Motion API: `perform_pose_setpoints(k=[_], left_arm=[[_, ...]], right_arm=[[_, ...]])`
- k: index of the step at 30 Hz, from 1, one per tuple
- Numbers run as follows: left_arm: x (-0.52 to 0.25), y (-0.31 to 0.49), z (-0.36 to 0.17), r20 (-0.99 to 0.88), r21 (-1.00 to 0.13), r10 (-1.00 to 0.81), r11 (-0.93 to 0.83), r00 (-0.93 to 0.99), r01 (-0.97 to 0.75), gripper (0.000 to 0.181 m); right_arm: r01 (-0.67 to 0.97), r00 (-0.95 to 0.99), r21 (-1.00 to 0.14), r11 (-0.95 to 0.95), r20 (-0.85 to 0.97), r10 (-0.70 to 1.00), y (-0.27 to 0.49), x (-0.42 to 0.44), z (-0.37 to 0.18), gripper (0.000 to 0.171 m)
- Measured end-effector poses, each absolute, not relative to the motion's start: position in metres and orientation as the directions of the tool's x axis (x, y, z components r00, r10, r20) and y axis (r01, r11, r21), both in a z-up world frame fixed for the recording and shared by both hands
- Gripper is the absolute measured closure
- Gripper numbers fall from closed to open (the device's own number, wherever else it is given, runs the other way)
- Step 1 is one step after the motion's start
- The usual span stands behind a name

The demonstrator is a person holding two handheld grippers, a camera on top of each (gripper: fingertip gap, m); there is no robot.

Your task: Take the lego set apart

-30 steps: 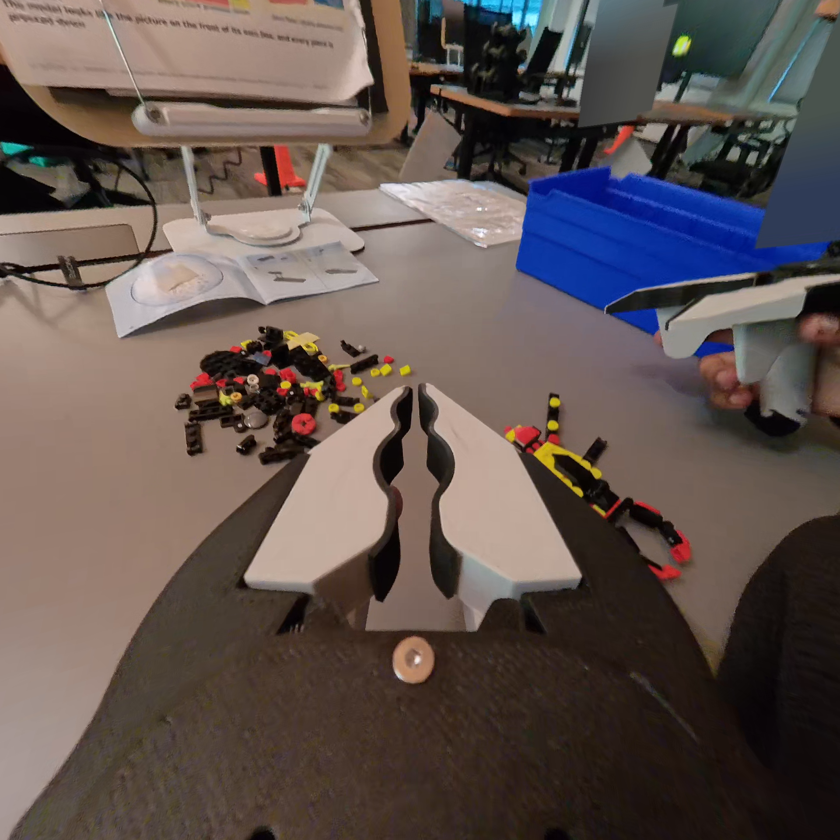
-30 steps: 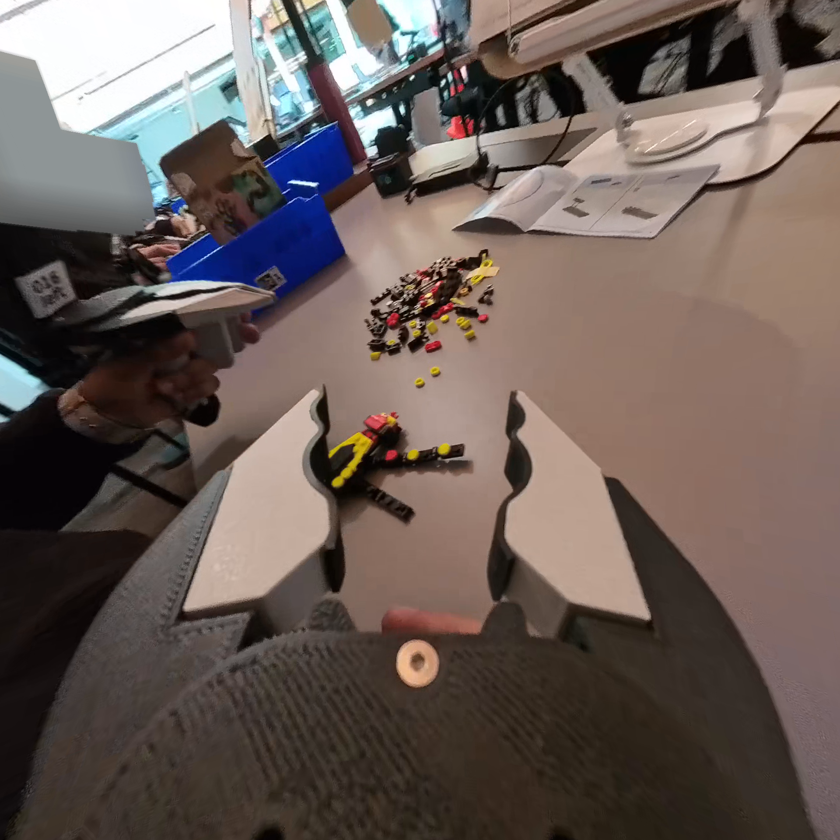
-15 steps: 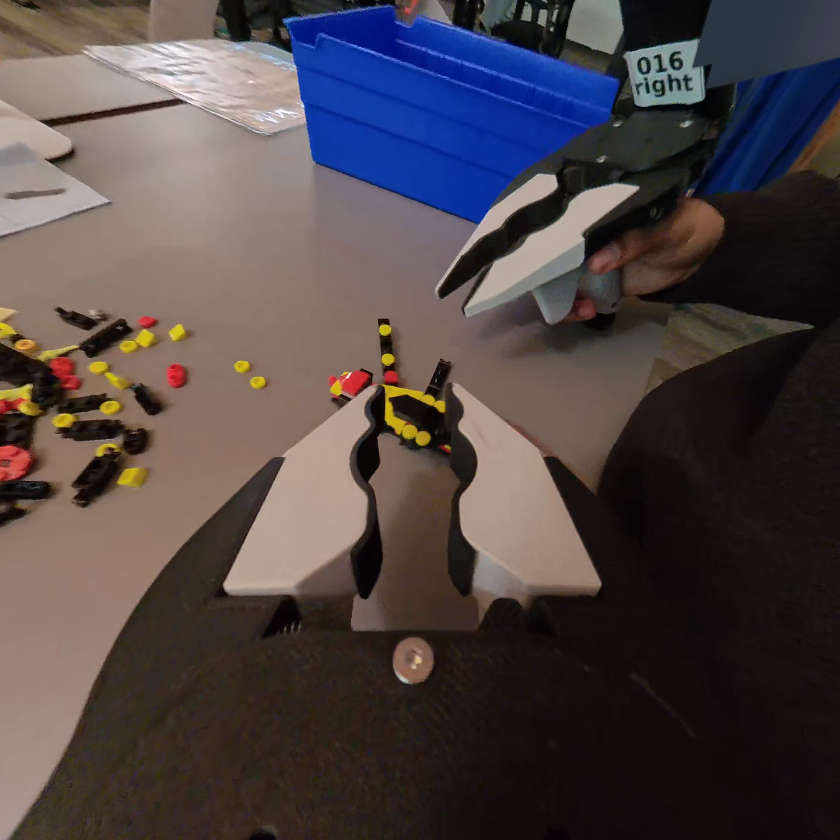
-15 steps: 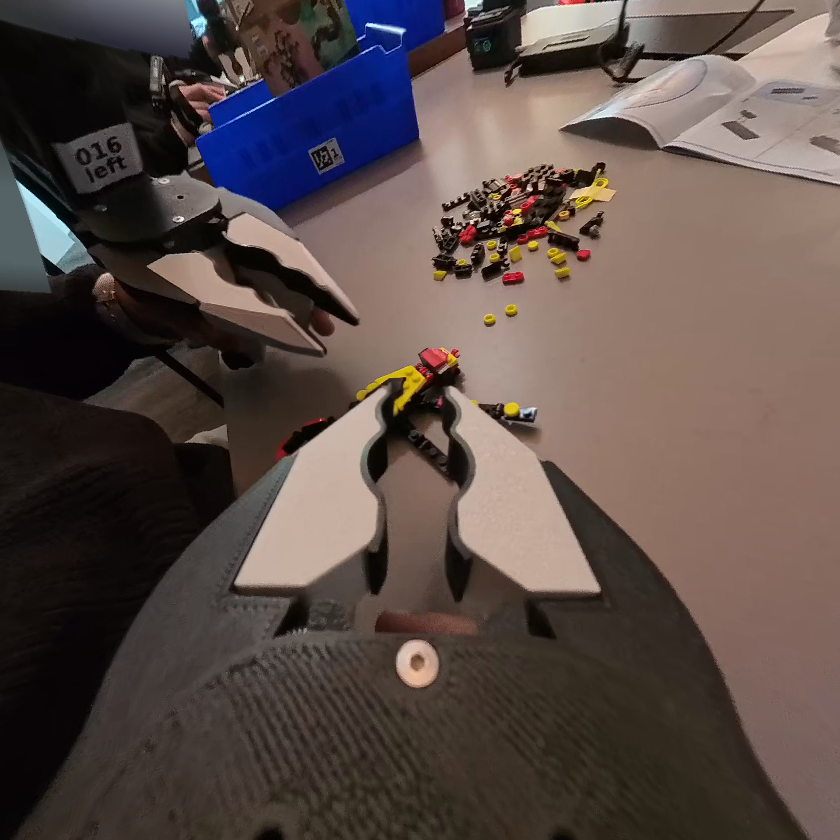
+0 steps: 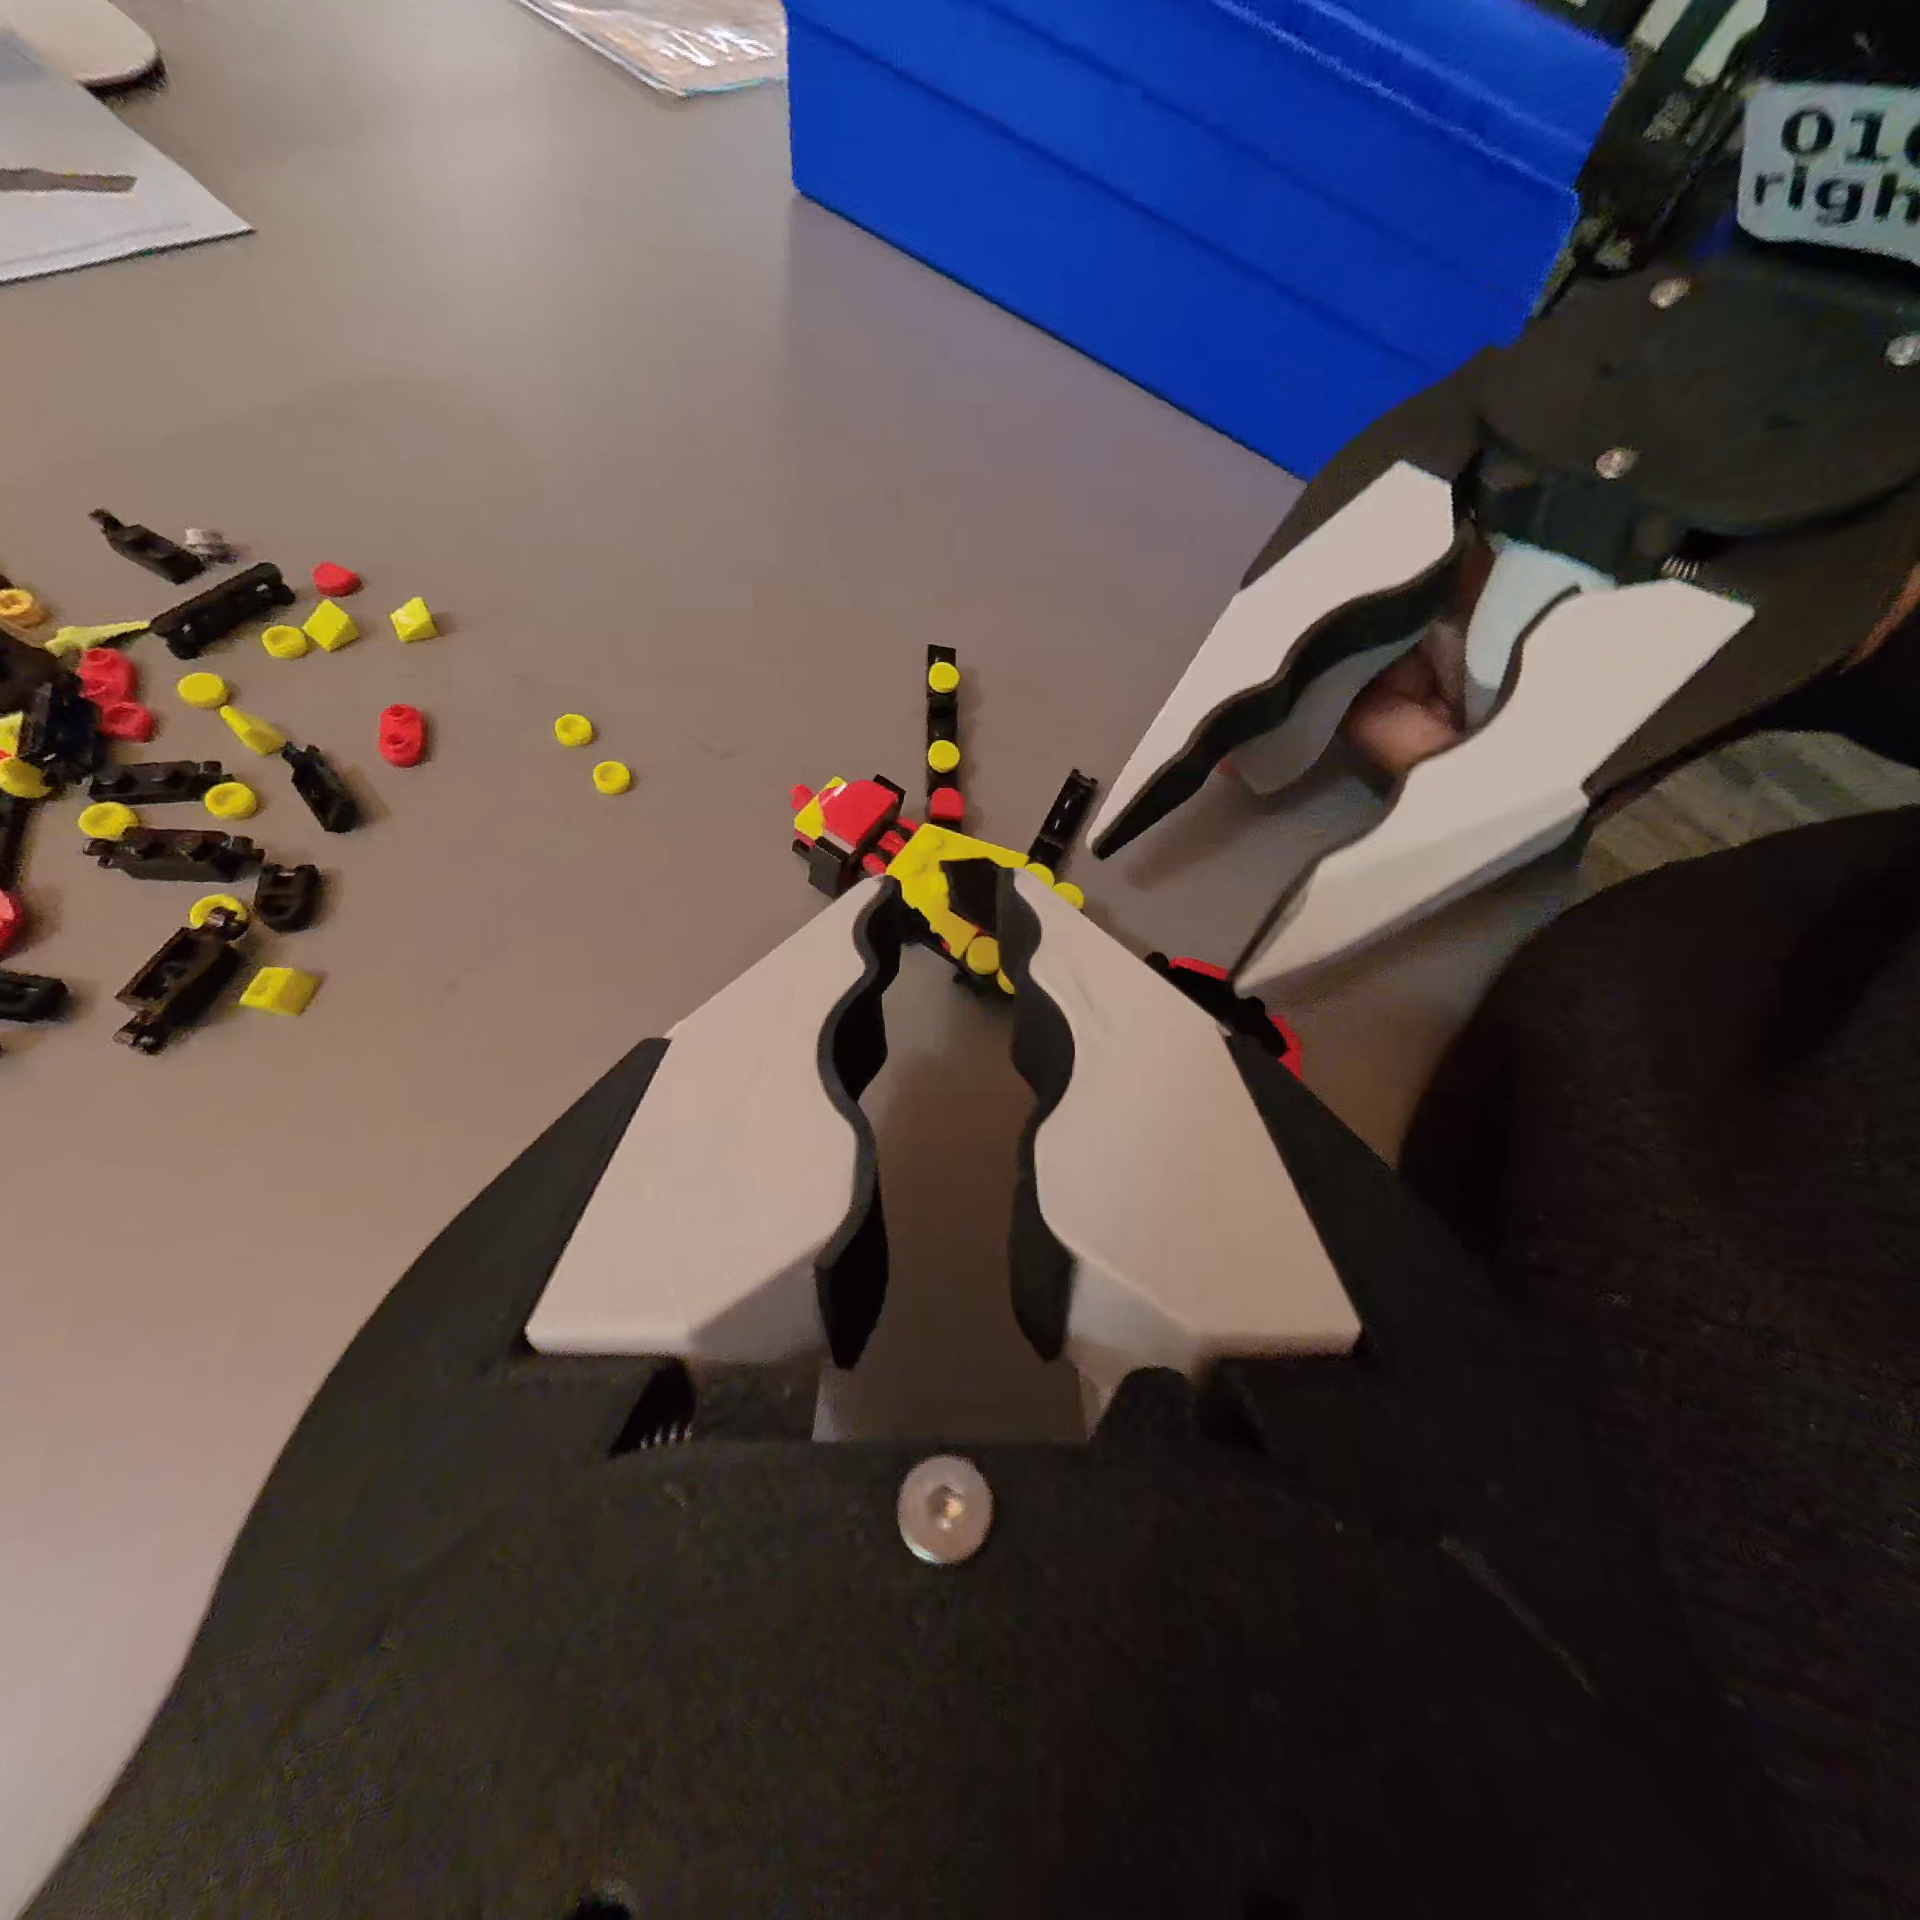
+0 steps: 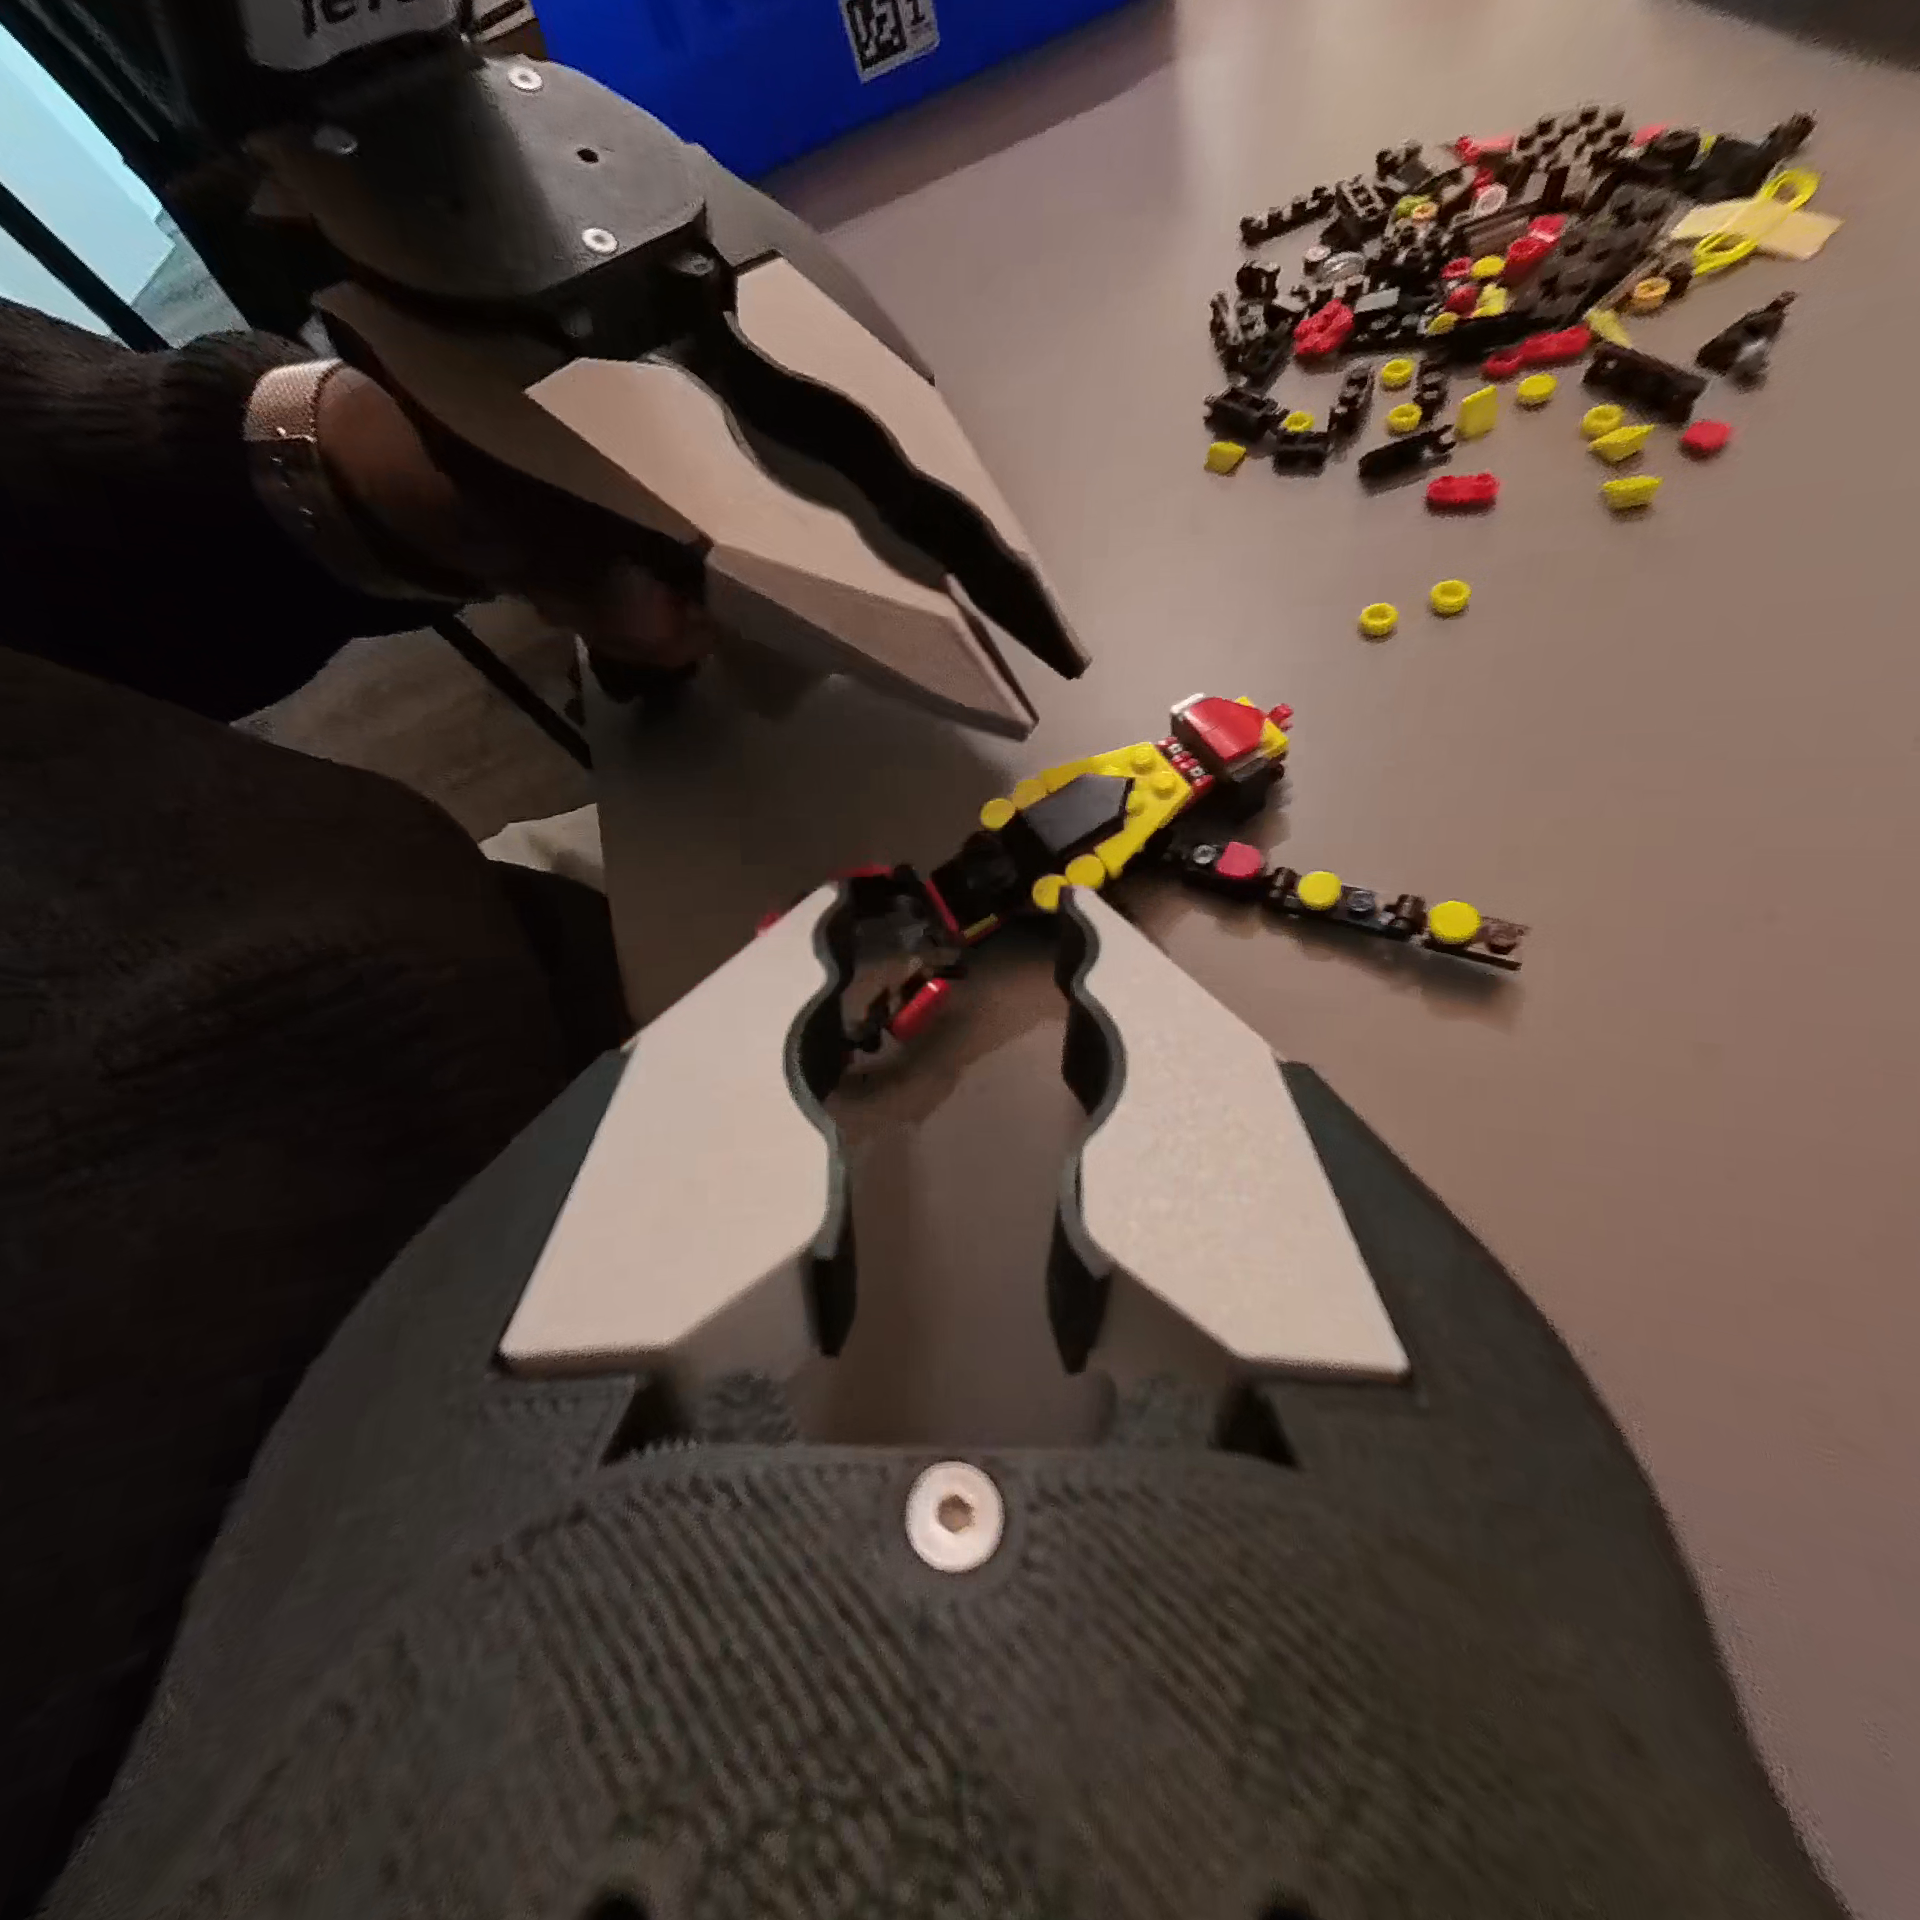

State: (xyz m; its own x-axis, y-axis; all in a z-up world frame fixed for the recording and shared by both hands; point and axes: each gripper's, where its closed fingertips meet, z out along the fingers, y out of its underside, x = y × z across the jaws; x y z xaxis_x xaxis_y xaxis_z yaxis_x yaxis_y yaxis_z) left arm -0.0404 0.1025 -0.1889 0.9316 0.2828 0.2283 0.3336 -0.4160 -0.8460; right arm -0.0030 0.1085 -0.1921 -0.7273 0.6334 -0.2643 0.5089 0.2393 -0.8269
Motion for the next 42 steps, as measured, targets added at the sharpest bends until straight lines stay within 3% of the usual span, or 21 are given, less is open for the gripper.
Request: perform_pose_setpoints(k=[1,10,16,24,27,35,38,42], left_arm=[[-0.041,0.102,-0.188,0.239,-0.848,0.283,-0.406,0.929,0.342,0.166],[-0.045,0.102,-0.184,0.272,-0.854,0.276,-0.372,0.922,0.364,0.141],[-0.049,0.099,-0.179,0.235,-0.874,0.286,-0.356,0.929,0.331,0.140],[-0.045,0.088,-0.174,0.192,-0.883,0.287,-0.367,0.939,0.293,0.135],[-0.060,0.057,-0.169,0.162,-0.861,0.414,-0.385,0.896,0.333,0.134],[-0.056,-0.042,-0.157,0.175,-0.889,0.612,-0.238,0.771,0.390,0.132],[-0.063,-0.062,-0.149,0.278,-0.887,0.629,-0.123,0.726,0.446,0.136],[-0.064,-0.069,-0.162,0.512,-0.771,0.554,-0.039,0.656,0.636,0.141]], right_arm=[[0.513,-0.724,-0.823,0.245,-0.261,0.639,0.107,-0.003,-0.193,0.130],[0.499,-0.745,-0.792,0.351,-0.186,0.641,0.109,0.000,-0.208,0.131],[0.503,-0.743,-0.775,0.382,-0.162,0.650,0.115,0.001,-0.215,0.132],[0.501,-0.707,-0.786,0.363,-0.129,0.695,0.134,-0.012,-0.213,0.156],[0.484,-0.688,-0.783,0.391,-0.064,0.723,0.155,-0.021,-0.215,0.163],[0.548,-0.625,-0.792,0.270,-0.173,0.761,0.156,-0.042,-0.209,0.163],[0.547,-0.626,-0.788,0.282,-0.162,0.763,0.138,-0.048,-0.210,0.162],[0.542,-0.666,-0.786,0.298,-0.186,0.722,0.096,-0.054,-0.210,0.163]])
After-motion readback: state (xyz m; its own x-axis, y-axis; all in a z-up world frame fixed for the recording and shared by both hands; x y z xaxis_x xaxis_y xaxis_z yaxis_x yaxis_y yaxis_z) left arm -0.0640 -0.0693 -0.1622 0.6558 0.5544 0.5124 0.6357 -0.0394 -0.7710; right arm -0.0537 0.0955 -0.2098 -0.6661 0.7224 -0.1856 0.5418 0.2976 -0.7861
